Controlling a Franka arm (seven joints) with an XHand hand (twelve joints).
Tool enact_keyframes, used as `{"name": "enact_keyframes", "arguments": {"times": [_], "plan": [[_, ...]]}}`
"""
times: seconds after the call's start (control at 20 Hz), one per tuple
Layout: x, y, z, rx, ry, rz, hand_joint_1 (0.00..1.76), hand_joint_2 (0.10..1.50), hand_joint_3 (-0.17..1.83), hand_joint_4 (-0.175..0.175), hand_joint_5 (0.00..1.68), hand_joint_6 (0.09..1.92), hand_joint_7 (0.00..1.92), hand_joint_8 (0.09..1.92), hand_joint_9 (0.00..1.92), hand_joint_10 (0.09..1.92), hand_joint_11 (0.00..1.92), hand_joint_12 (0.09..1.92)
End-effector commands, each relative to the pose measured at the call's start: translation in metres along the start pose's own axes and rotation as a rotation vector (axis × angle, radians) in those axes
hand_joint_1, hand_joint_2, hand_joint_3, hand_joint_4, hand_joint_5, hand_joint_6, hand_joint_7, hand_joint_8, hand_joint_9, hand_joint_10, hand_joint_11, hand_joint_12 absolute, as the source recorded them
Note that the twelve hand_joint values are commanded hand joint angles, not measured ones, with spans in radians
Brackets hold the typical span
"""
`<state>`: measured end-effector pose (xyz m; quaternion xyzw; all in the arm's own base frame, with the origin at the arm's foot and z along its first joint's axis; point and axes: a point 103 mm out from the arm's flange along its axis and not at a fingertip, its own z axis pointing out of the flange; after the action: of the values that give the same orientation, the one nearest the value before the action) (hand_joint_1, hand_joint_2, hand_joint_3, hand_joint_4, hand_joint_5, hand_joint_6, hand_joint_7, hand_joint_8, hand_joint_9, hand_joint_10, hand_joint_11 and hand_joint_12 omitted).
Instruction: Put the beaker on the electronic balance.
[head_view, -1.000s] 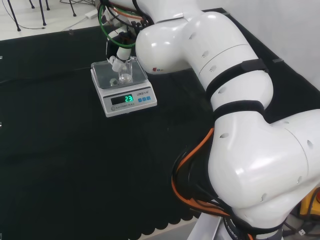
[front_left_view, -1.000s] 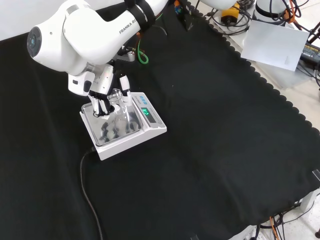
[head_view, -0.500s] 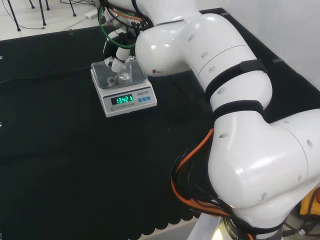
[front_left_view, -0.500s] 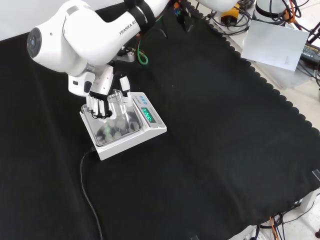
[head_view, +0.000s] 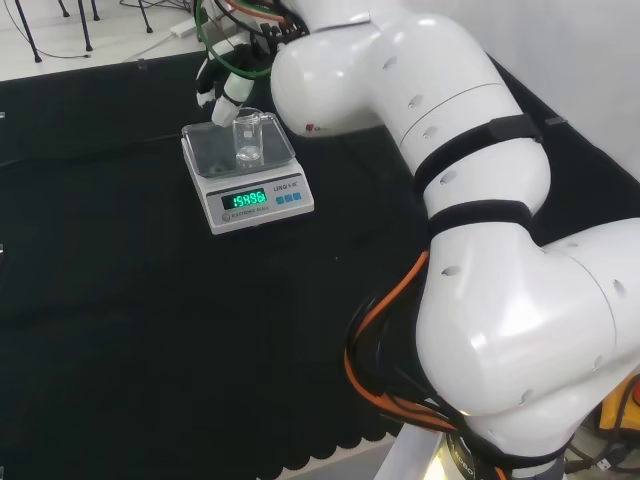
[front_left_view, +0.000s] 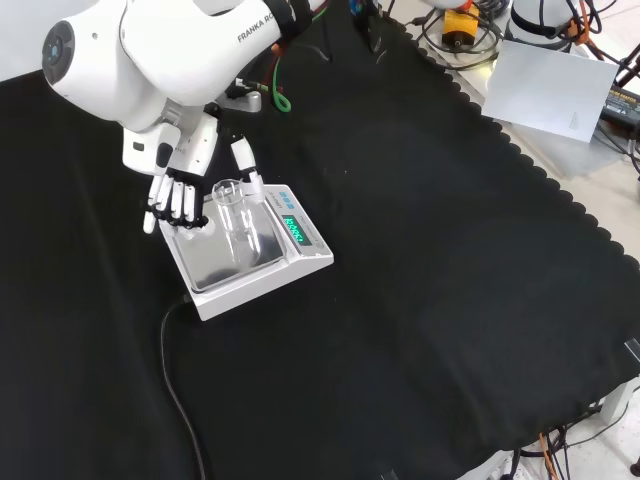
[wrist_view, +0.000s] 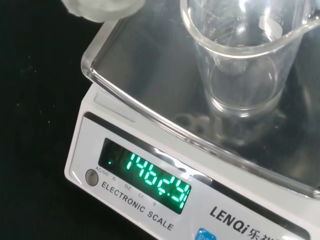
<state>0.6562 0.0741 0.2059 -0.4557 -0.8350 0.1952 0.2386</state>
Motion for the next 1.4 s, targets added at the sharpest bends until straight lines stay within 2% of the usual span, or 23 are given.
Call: {"name": "enact_keyframes", "arguments": {"times": [0.05,0.1,0.15,0.25,0.45,0.55,0.6,0.65,0.7,0.75,0.85,0.9,0.95,1.05,1.2,1.4], "plan": [[0.011,-0.065,-0.017,-0.159,-0.066,0.084,0.84,0.91,-0.15,-0.09,0.46,0.78,0.52,0.82,0.43,0.89,0.05,1.13],[0.011,-0.073,-0.021,-0.187,-0.076,0.105,0.88,0.95,-0.16,-0.11,0.58,0.81,0.63,0.84,0.61,0.89,0.2,1.29],[0.01,-0.079,-0.024,-0.208,-0.084,0.123,0.91,0.99,-0.17,-0.131,0.69,0.83,0.72,0.85,0.76,0.89,0.37,1.35],[0.007,-0.092,-0.029,-0.249,-0.081,0.145,0.96,1.03,-0.17,-0.161,0.84,0.83,0.88,0.86,0.94,0.88,0.63,1.36],[0.007,-0.119,-0.038,-0.364,-0.09,0.176,0.99,1.06,-0.17,-0.175,0.94,0.81,1.01,0.86,1.08,0.89,0.81,1.35],[0.006,-0.129,-0.041,-0.406,-0.094,0.188,1.05,1.1,-0.13,-0.018,1.02,0.86,1.04,0.86,1.11,0.89,0.84,1.35],[0.005,-0.131,-0.041,-0.407,-0.085,0.181,1.06,1.11,-0.11,0.026,1.04,0.88,1.05,0.86,1.12,0.9,0.85,1.35],[0.005,-0.131,-0.041,-0.426,-0.088,0.18,1.07,1.11,-0.1,0.054,1.05,0.89,1.02,0.87,1.1,0.89,0.86,1.35],[0.006,-0.133,-0.04,-0.453,-0.104,0.187,1.07,1.11,-0.09,0.063,1.05,0.9,1.0,0.88,1.09,0.89,0.86,1.35],[0.007,-0.135,-0.039,-0.469,-0.117,0.201,1.09,1.11,-0.09,0.034,1.05,0.89,1.03,0.87,1.12,0.88,0.9,1.33],[0.008,-0.143,-0.034,-0.488,-0.135,0.251,1.14,1.13,-0.13,-0.082,1.08,0.86,1.17,0.81,1.24,0.84,1.07,1.22],[0.007,-0.148,-0.03,-0.487,-0.139,0.283,1.16,1.13,-0.15,-0.126,1.09,0.85,1.23,0.79,1.28,0.83,1.15,1.17],[0.005,-0.155,-0.025,-0.479,-0.137,0.321,1.17,1.14,-0.16,-0.151,1.09,0.85,1.26,0.77,1.32,0.82,1.21,1.13],[0.001,-0.166,-0.014,-0.454,-0.129,0.388,1.17,1.14,-0.17,-0.17,1.1,0.85,1.31,0.76,1.35,0.83,1.26,1.1],[-0.004,-0.18,-0.002,-0.428,-0.115,0.473,1.18,1.14,-0.17,-0.175,1.1,0.85,1.32,0.76,1.36,0.83,1.28,1.08],[-0.005,-0.199,0.019,-0.419,-0.065,0.548,1.18,1.15,-0.17,-0.175,1.09,0.85,1.33,0.76,1.36,0.84,1.28,1.08]]}}
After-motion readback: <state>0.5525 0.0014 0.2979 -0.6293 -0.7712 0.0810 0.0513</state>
